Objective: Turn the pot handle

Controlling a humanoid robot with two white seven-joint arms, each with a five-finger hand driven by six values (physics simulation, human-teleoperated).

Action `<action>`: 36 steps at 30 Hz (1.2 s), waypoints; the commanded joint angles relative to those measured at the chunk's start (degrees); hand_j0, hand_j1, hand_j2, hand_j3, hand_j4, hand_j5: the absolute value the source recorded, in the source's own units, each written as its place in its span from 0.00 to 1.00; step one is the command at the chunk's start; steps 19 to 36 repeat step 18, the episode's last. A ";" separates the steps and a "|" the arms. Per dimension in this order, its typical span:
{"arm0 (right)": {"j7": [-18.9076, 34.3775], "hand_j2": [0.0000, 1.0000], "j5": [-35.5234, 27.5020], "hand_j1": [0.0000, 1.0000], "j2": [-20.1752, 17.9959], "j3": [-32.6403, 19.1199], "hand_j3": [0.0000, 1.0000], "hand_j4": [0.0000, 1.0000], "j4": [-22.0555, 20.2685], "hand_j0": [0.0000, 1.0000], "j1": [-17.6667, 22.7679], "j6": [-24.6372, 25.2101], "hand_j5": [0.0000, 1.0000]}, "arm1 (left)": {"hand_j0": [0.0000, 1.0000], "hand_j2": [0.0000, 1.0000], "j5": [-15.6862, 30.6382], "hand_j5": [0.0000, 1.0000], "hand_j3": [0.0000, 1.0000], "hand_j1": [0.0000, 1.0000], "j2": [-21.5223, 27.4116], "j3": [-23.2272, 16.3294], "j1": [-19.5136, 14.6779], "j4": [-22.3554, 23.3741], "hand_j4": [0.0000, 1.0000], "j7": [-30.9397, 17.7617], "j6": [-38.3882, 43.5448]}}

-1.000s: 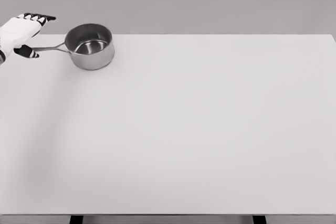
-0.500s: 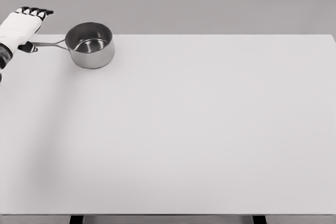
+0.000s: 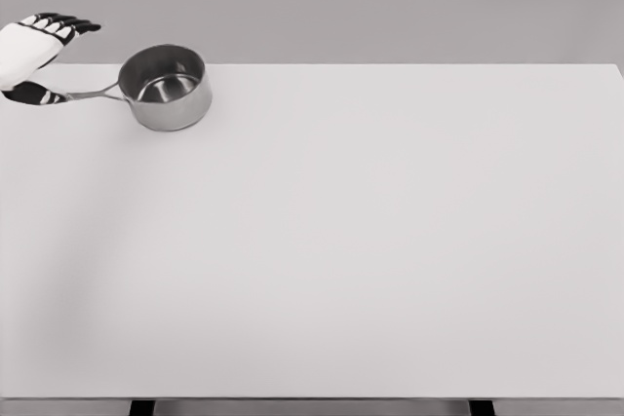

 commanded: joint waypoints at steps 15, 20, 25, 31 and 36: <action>0.02 1.00 -0.03 1.00 -0.01 0.01 1.00 1.00 0.00 1.00 0.00 -0.01 1.00 | 1.00 1.00 9.77 1.00 1.00 1.00 11.78 -8.87 11.16 -45.61 1.00 -3.66 -2.83; 0.02 1.00 -0.03 1.00 -0.01 0.01 1.00 1.00 0.00 1.00 0.00 -0.01 1.00 | 1.00 1.00 8.72 1.00 1.00 1.00 11.87 -11.86 12.83 -45.00 1.00 -3.75 -2.83; 0.02 1.00 -0.03 1.00 -0.01 0.01 1.00 1.00 0.00 1.00 0.00 -0.01 1.00 | 1.00 1.00 8.72 1.00 1.00 1.00 11.87 -11.86 12.83 -45.00 1.00 -3.75 -2.83; 0.02 1.00 -0.03 1.00 -0.01 0.01 1.00 1.00 0.00 1.00 0.00 -0.01 1.00 | 1.00 1.00 8.72 1.00 1.00 1.00 11.87 -11.86 12.83 -45.00 1.00 -3.75 -2.83; 0.02 1.00 -0.03 1.00 -0.01 0.01 1.00 1.00 0.00 1.00 0.00 -0.01 1.00 | 1.00 1.00 8.72 1.00 1.00 1.00 11.87 -11.86 12.83 -45.00 1.00 -3.75 -2.83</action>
